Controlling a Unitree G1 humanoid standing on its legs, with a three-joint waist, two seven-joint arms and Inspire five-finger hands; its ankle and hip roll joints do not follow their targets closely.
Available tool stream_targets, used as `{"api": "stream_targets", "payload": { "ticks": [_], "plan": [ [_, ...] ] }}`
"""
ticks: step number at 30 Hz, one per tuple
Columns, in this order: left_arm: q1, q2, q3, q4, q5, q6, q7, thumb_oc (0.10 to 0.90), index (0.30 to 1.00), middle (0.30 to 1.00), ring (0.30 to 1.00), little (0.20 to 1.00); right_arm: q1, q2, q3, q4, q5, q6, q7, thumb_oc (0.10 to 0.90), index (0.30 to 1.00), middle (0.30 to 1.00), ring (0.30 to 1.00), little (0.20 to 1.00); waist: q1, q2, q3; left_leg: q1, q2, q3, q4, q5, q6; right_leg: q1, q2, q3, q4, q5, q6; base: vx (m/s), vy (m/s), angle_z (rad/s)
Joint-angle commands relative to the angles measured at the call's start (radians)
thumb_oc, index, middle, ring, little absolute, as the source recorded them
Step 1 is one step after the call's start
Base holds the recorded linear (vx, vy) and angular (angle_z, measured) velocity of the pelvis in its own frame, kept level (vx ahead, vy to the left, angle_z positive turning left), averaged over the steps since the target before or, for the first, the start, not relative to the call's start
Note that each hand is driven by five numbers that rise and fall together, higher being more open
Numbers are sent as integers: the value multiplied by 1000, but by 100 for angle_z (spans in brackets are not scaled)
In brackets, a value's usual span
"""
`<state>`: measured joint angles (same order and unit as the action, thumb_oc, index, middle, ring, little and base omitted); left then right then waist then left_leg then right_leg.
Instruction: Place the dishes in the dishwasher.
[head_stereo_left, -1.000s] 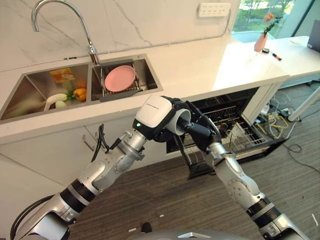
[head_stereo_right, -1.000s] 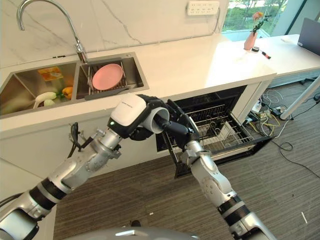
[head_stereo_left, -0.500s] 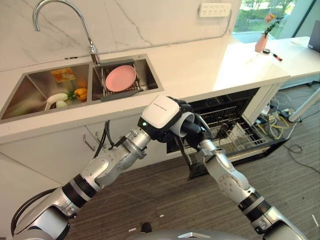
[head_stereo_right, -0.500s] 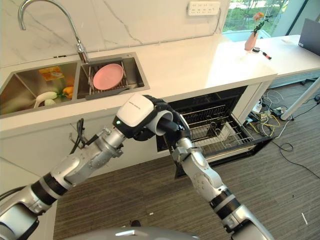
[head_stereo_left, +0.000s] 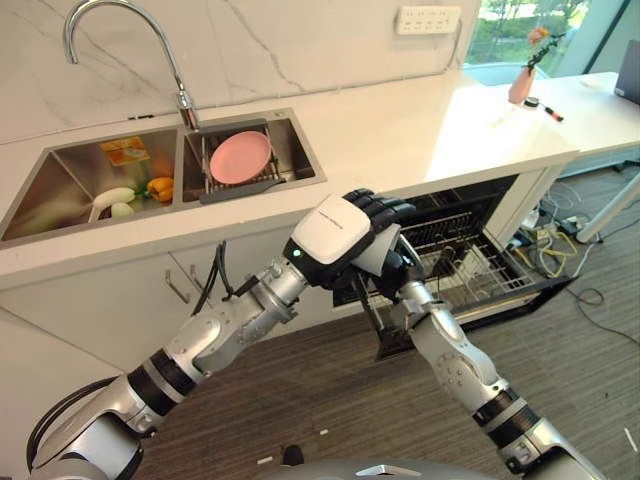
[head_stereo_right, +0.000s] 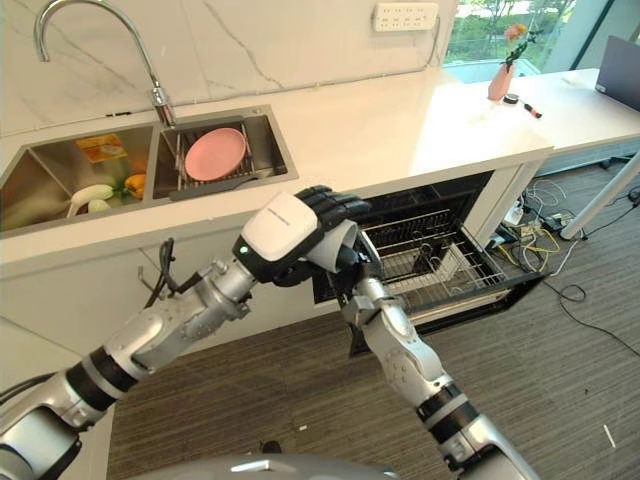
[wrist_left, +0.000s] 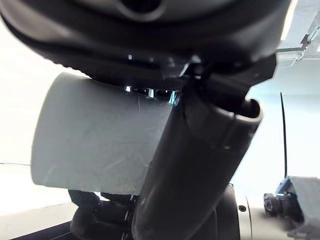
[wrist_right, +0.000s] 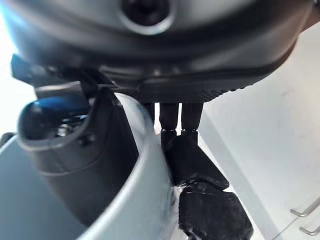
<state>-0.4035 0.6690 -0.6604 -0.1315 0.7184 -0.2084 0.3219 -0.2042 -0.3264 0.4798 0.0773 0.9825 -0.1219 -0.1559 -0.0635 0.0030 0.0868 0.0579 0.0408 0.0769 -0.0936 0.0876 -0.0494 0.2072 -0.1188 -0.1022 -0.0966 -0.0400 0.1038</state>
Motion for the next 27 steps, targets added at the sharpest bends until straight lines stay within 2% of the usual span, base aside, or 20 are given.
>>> {"api": "stream_targets", "payload": {
  "ticks": [1,9,15,16,18,22,23,24,27],
  "plan": [
    [-35,-15,142,-117,15,-31,187,800,900,900,900,900,-53,44,-137,-105,-16,-151,-10,400,300,300,300,300,21,-21,-58,87,62,48,6,-106,-56,-79,-41,-13,9,84,71,0,0,0],
    [142,-4,358,-148,-66,-9,296,800,900,900,900,900,5,56,-238,-110,-3,-202,-56,400,300,300,300,300,37,-24,-60,87,62,43,6,-105,-57,-75,-45,-22,9,85,71,2,0,1],
    [288,-11,453,-137,-179,-34,309,800,900,900,900,900,29,22,-312,-141,-37,-226,-82,400,300,300,300,300,47,-26,-51,82,57,36,6,-103,-55,-77,-45,-26,9,87,70,0,0,0],
    [352,-10,481,-105,-236,-46,291,800,900,900,900,900,33,-30,-347,-131,-130,-205,-97,400,300,300,300,300,53,-31,-42,76,56,32,6,-100,-54,-82,-47,-33,11,90,70,0,0,0],
    [395,2,497,-82,-294,-60,264,800,900,900,900,900,31,-96,-356,-110,-200,-179,-85,400,300,300,300,300,61,-37,-28,67,54,26,6,-96,-53,-90,-47,-37,14,93,70,-63,0,2],
    [512,28,524,5,-362,-73,186,800,900,900,900,900,38,-293,-385,-33,-431,-106,-72,400,300,300,300,300,82,-54,6,46,55,10,6,-98,-54,-102,-45,-52,17,87,73,-42,-7,8],
    [534,15,528,24,-380,-76,173,800,900,900,900,900,35,-309,-385,-22,-462,-101,-85,400,300,300,300,300,84,-54,13,40,55,6,6,-96,-54,-105,-44,-57,18,87,73,-67,-2,17],
    [552,3,512,69,-415,-70,143,800,900,900,900,900,18,-348,-377,18,-558,-69,-74,400,300,300,300,300,92,-59,26,30,56,1,6,-88,-54,-111,-44,-59,18,89,72,-86,-10,19],
    [558,-3,450,120,-450,-89,91,800,900,900,900,900,-37,-410,-344,90,-707,-40,-92,400,300,300,300,300,107,-62,77,-18,58,-18,6,-67,-56,-141,-42,-73,23,94,72,-172,-12,15]
  ]
}}
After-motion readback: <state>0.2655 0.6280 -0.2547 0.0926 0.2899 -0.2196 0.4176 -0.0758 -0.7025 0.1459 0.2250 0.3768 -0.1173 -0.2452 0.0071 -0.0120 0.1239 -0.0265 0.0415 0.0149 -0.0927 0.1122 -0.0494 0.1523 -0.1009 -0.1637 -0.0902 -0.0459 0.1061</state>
